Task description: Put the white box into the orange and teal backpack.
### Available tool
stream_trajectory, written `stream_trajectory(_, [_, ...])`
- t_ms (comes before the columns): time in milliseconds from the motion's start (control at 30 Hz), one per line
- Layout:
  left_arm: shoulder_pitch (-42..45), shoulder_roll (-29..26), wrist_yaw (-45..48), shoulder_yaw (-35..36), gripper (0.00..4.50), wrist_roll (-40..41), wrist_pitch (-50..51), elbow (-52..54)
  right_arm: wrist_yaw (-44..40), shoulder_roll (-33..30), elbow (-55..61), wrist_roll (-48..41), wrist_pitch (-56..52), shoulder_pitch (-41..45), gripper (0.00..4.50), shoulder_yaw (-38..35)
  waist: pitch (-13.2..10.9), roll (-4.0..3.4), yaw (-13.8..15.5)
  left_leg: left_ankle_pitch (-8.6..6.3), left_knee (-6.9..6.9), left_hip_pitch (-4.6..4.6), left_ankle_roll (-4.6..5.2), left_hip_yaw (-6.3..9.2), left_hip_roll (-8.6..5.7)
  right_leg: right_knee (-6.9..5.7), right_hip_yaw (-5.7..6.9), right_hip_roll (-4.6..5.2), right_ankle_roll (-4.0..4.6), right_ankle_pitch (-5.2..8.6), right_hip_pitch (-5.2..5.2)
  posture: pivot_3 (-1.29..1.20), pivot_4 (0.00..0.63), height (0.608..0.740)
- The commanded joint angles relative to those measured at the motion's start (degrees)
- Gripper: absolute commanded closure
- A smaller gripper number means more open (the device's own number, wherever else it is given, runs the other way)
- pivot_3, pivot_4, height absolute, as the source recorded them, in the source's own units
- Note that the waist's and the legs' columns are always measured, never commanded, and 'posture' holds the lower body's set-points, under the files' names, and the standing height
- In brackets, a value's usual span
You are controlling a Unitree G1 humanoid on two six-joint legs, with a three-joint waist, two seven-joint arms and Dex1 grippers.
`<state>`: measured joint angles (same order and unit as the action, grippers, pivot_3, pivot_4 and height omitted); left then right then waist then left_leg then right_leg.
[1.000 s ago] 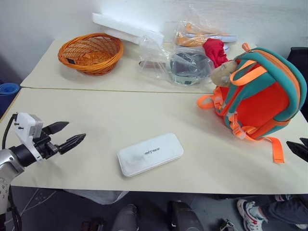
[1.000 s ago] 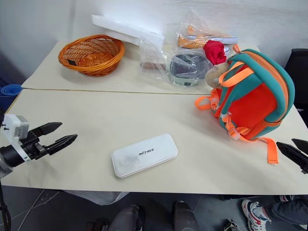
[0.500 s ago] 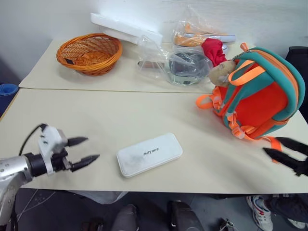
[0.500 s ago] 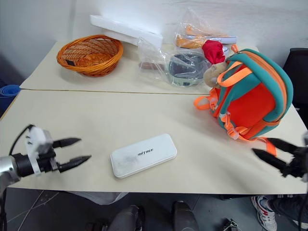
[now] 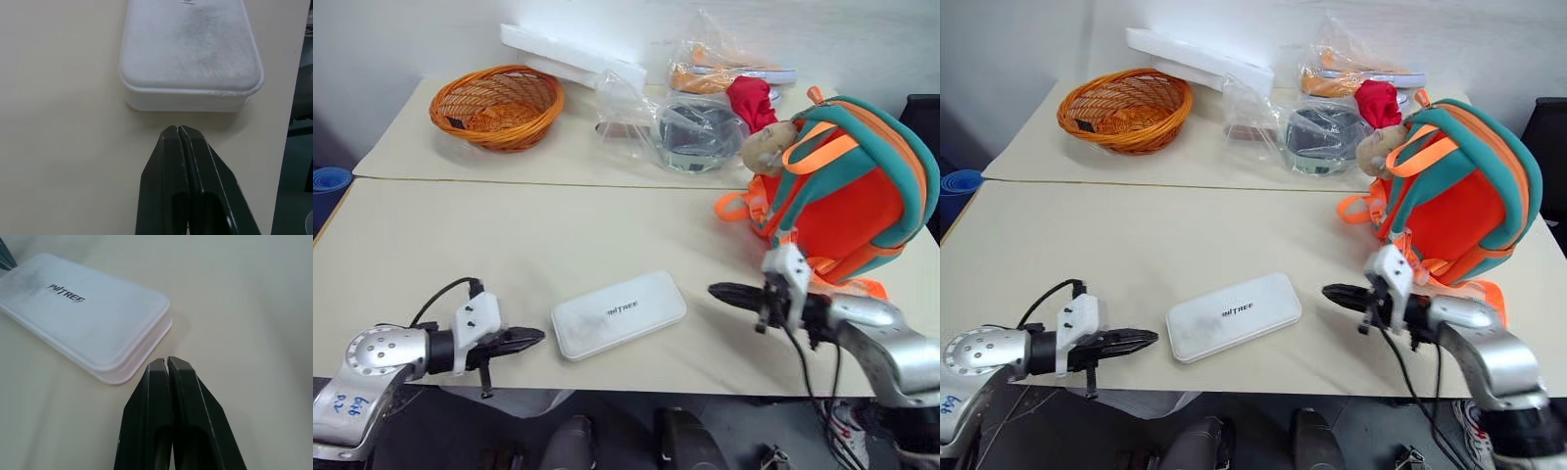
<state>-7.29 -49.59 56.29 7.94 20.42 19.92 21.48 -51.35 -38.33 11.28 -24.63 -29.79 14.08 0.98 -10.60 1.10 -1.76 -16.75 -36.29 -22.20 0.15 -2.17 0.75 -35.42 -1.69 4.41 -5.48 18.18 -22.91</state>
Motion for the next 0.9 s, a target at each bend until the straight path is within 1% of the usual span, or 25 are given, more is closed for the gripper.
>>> stream_trajectory(33, [2.5,1.9,-2.5,-2.1,4.48,-0.7,1.5,-0.1,2.2,2.2,-3.1,4.9,2.7,2.8,4.5,3.9,0.0,0.0,0.0,0.01,-0.01,-0.03,-0.01,-0.02,0.0,-0.06,0.02,0.0,0.0,0.0,-0.07,0.0,0.15,0.74])
stream_trajectory(100, [4.6,3.4,-3.7,-3.1,4.48,-0.7,2.2,-0.6,2.1,3.0,-3.9,5.8,3.4,3.5,4.5,4.8,0.0,0.0,0.3,0.02,-0.07,-0.17,-0.01,-0.05,0.0,-0.18,0.14,0.0,0.0,0.0,-0.23,0.0,0.15,0.74])
stream_trajectory(200, [8.8,5.6,-5.8,-5.2,4.48,-3.0,1.7,-3.2,0.9,3.2,-2.4,5.2,3.1,2.6,4.5,5.2,0.0,0.0,0.5,0.04,-0.29,-0.36,0.01,-0.06,-0.05,-0.41,0.27,0.03,-0.02,-0.01,-0.43,0.0,0.15,0.74])
stream_trajectory(300, [12.2,7.5,-6.9,-6.0,4.48,-3.3,2.1,-5.6,0.5,2.6,0.0,4.3,2.4,1.0,4.5,4.5,0.0,0.01,0.3,0.0,-0.75,-0.48,0.06,-0.06,-0.02,-0.61,0.55,0.04,-0.05,-0.02,-0.42,0.0,0.15,0.74])
stream_trajectory(433, [15.1,8.6,-6.9,-6.6,4.48,-3.5,3.0,-8.1,2.1,2.2,1.7,4.7,1.7,-1.1,4.5,2.9,0.0,0.01,0.1,0.04,-0.88,-0.42,0.14,-0.06,-0.01,-0.68,0.59,0.06,-0.19,-0.11,-0.32,0.0,0.15,0.74])
stream_trajectory(533, [16.3,9.2,-7.0,-4.1,4.48,0.2,9.4,-10.6,4.2,2.3,0.5,6.1,2.4,-1.9,4.5,1.4,0.0,0.01,0.1,0.05,-0.83,-0.35,0.13,-0.06,0.0,-0.73,0.59,0.05,-0.19,-0.1,-0.31,0.0,0.15,0.74])
stream_trajectory(633, [18.0,8.2,-6.3,-0.3,3.97,7.2,21.9,-13.2,5.7,2.1,-1.1,7.2,3.4,-1.8,4.5,0.7,0.0,0.01,0.1,0.05,-0.85,-0.35,0.12,-0.06,0.01,-0.79,0.61,0.04,-0.19,-0.1,-0.34,0.0,0.15,0.74])
stream_trajectory(667, [18.6,7.9,-6.3,0.4,3.59,8.9,25.0,-13.6,5.9,2.2,-1.3,7.3,3.5,-1.7,4.5,0.6,0.0,0.01,0.1,0.05,-0.88,-0.35,0.11,-0.05,0.01,-0.84,0.65,0.04,-0.19,-0.1,-0.34,0.0,0.15,0.74])
stream_trajectory(700, [19.7,6.8,-5.5,1.2,3.39,11.6,30.7,-14.9,5.9,2.2,-1.5,7.3,3.6,-1.6,4.5,0.4,0.0,0.01,0.2,0.05,-0.88,-0.35,0.11,-0.05,0.01,-0.84,0.67,0.04,-0.19,-0.1,-0.35,0.0,0.15,0.74])
stream_trajectory(767, [21.1,5.4,-4.7,2.1,2.84,14.6,37.6,-16.6,5.8,2.2,-1.6,7.2,3.7,-1.5,4.5,0.2,0.0,0.01,0.2,0.05,-0.91,-0.35,0.11,-0.05,0.0,-0.91,0.71,0.05,-0.19,-0.1,-0.34,0.0,0.15,0.74])
stream_trajectory(800, [23.3,4.7,-4.5,2.9,2.46,17.6,45.4,-18.9,5.8,2.2,-1.6,7.1,3.8,-1.5,4.5,0.1,0.0,0.01,0.2,0.05,-0.92,-0.34,0.11,-0.04,0.0,-0.98,0.74,0.06,-0.19,-0.1,-0.34,0.0,0.15,0.74])
stream_trajectory(867, [25.6,2.9,-2.2,3.0,1.93,22.0,54.2,-20.8,5.6,2.3,-1.4,7.2,3.9,-1.7,4.5,0.0,0.0,0.02,0.2,0.06,-0.93,-0.32,0.11,-0.05,-0.02,-1.06,0.79,0.05,-0.19,-0.1,-0.34,0.0,0.15,0.74])
stream_trajectory(900, [26.5,2.3,-2.1,2.1,1.65,22.7,56.8,-21.3,5.6,2.3,-1.3,7.2,3.9,-1.9,4.5,0.0,0.0,0.02,0.1,0.06,-0.95,-0.34,0.1,-0.03,0.0,-1.08,0.93,0.04,-0.18,-0.1,-0.36,0.0,0.15,0.74])
